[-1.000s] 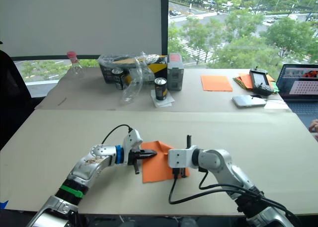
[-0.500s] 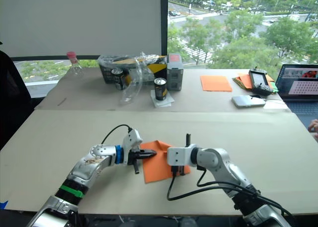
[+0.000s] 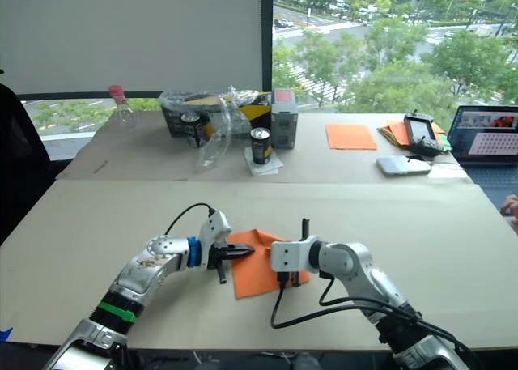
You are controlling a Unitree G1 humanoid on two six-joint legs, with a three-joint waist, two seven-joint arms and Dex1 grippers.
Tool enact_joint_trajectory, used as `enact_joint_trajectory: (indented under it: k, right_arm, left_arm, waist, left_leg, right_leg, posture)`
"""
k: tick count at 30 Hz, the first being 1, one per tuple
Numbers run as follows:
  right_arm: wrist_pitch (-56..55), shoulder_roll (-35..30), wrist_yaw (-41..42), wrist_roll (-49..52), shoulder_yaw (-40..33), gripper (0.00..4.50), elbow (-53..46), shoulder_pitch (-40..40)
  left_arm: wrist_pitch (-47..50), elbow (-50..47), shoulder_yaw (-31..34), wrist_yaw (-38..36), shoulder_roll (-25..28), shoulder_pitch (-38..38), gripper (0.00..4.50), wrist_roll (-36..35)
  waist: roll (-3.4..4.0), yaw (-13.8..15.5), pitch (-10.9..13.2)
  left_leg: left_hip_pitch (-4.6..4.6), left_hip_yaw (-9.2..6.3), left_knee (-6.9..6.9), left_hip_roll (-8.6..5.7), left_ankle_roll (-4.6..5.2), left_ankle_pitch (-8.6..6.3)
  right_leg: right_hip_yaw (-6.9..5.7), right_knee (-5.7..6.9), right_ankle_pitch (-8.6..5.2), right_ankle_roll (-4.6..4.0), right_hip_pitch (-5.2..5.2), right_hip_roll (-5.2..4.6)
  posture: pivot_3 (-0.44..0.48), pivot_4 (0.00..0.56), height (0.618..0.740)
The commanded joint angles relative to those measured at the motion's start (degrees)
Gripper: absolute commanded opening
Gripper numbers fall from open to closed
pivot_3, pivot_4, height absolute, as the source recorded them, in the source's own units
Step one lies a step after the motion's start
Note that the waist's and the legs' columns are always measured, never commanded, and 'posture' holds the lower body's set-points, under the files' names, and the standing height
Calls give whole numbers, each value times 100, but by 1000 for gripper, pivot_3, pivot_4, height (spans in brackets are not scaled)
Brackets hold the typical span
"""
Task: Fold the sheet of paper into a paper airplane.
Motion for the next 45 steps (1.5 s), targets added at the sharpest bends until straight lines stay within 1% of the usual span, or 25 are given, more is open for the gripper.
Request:
enact_joint_trajectory:
  k: [1, 2, 3, 5, 11, 16, 22, 30, 38, 40, 45]
  right_arm:
    - [-32, 74, 209, -173, 375, 31, 213, 137]
    - [-54, 78, 220, -205, 388, 31, 206, 127]
    - [-69, 85, 228, -233, 395, 31, 200, 122]
    - [-92, 88, 241, -287, 394, 31, 178, 113]
    - [37, 138, 333, -267, 327, 31, -52, 101]
    - [92, 193, 359, -272, 297, 31, -46, 102]
    - [602, 367, 547, 167, 23, 31, -438, 176]
    - [492, 255, 520, -107, 170, 31, -204, 128]
    - [591, 252, 535, -267, 240, 31, -27, 152]
    - [633, 263, 543, -289, 257, 31, 7, 161]
    - [749, 281, 562, -315, 276, 31, 60, 184]
  left_arm:
    - [73, 103, -40, 117, -13, 36, 0, 180]
    - [75, 99, -39, 117, -16, 41, 0, 177]
    - [77, 94, -37, 115, -15, 47, 0, 174]
    - [86, 84, -37, 112, -16, 51, 0, 174]
    - [106, 62, -37, 104, -11, 57, 0, 174]
    - [116, 61, -44, 103, -18, 50, 0, 177]
    - [115, 72, -37, 85, -9, 26, 0, 189]
    - [111, 79, -54, 88, -33, 16, 0, 201]
    - [123, 58, -26, 90, -40, 6, 0, 194]
    - [135, 6, 52, 65, -76, -5, 0, 89]
    - [274, -424, 437, -141, -204, 6, 0, -486]
  waist:
    - [0, -2, 0]
    - [0, -2, 0]
    - [0, -3, 0]
    - [0, -4, 0]
    - [0, -6, 0]
    - [0, -11, 0]
    - [0, -16, 1]
    - [0, -9, 1]
    - [0, -15, 1]
    - [0, -15, 1]
    - [-2, -64, 2]
  left_leg:
    - [10, 0, -3, 1, 0, 0]
    - [20, 0, -8, 2, 0, 0]
    - [30, 0, -11, 2, 1, -1]
    - [42, 1, -15, 3, 3, -3]
    - [43, 0, -16, 4, 3, -3]
    - [43, 0, -18, 4, 3, -3]
    - [42, -1, -21, 6, 3, -3]
    - [42, -1, -39, 7, 3, -3]
    - [48, -1, -44, 9, 3, -3]
    - [48, -1, -45, 9, 3, -3]
    - [46, -1, -50, 12, 3, -3]
  right_leg:
    - [0, -2, -5, 5, 10, 1]
    - [0, -5, -22, 30, 21, 2]
    - [0, -7, -28, 35, 31, 2]
    - [0, -10, -33, 37, 43, 2]
    - [-1, -10, -33, 36, 44, 2]
    - [-1, -12, -33, 36, 44, 2]
    - [-2, -14, -33, 36, 43, 4]
    - [-5, -48, -33, 35, 47, 5]
    - [-5, -54, -33, 36, 54, 7]
    - [-5, -55, -33, 36, 54, 7]
    - [-5, -59, -33, 36, 51, 11]
  posture:
    - [0, 150, 715]
    - [0, 150, 715]
    - [0, 150, 715]
    - [0, 150, 715]
    - [0, 150, 715]
    - [0, 150, 715]
    - [0, 150, 715]
    - [0, 150, 715]
    - [0, 150, 715]
    - [0, 150, 715]
    - [0, 150, 715]
